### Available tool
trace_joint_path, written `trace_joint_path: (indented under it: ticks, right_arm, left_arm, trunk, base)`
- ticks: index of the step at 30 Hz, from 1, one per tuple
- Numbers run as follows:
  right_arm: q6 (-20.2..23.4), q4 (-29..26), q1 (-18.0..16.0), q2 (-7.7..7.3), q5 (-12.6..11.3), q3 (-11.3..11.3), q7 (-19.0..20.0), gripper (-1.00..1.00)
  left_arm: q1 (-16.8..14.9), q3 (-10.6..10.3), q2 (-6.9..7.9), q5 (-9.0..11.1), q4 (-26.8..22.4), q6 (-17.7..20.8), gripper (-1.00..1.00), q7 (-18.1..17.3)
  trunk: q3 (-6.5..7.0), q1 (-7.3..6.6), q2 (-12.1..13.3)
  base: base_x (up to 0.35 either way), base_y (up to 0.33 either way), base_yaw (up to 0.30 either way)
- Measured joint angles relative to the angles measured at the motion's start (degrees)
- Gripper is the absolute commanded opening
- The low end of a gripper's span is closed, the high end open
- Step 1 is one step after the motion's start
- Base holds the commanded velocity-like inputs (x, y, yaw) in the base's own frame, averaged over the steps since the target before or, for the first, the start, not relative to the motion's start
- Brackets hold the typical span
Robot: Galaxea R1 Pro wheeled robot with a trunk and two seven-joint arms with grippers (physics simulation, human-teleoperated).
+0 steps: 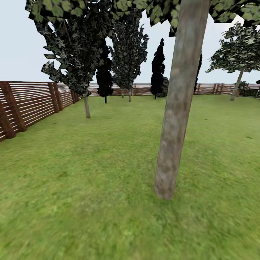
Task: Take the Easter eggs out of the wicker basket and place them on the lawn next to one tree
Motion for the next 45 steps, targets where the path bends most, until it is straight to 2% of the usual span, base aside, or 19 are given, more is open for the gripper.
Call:
trace_joint_path:
  ticks: [4, 7, 9, 14, 28, 45]
  right_arm:
    - [-0.3, -0.4, -1.3, -1.28, 0.3, 0.0, 0.0, 1.0]
    - [-0.4, 0.5, -2.3, -2.18, 0.1, 0.0, -0.2, 1.0]
    - [-0.4, 1.1, -2.9, -2.03, 0.2, 0.1, -0.2, 1.0]
    - [-0.4, 1.5, -3.6, -1.77, 0.0, 0.0, -0.2, 1.0]
    - [-0.5, 2.6, -3.7, -1.67, -1.7, 0.1, -0.2, 1.0]
    - [-0.5, 2.6, -3.7, -1.67, -1.7, 0.1, -0.2, 1.0]
  left_arm:
    - [1.3, -0.1, 1.24, -0.1, -0.2, -0.1, 1.0, 0.0]
    - [2.3, -0.2, 0.44, -0.1, -0.2, -0.1, 1.0, -0.1]
    - [3.0, -0.2, -0.01, -0.1, 0.0, 0.0, 1.0, 0.2]
    - [3.9, -0.2, -0.09, -0.2, 0.1, 0.3, 1.0, 0.2]
    - [3.9, -0.2, -0.46, -0.2, 0.3, 0.3, 1.0, 0.2]
    - [3.9, -0.2, -0.7, -0.2, 0.3, 0.4, 1.0, 0.3]
  trunk:
    - [0.01, 0.0, 0.0]
    - [0.01, 0.0, 0.0]
    - [0.01, 0.0, 0.0]
    - [0.01, -0.01, 0.0]
    - [-0.06, -0.01, 0.0]
    - [-0.06, -0.02, 0.0]
  base:
    - [0.0, 0.0, 0.0]
    - [0.0, -0.108, 0.0]
    - [0.061, -0.308, 0.0]
    - [0.125, -0.344, -0.067]
    - [0.141, -0.346, -0.272]
    - [0.181, -0.322, -0.013]
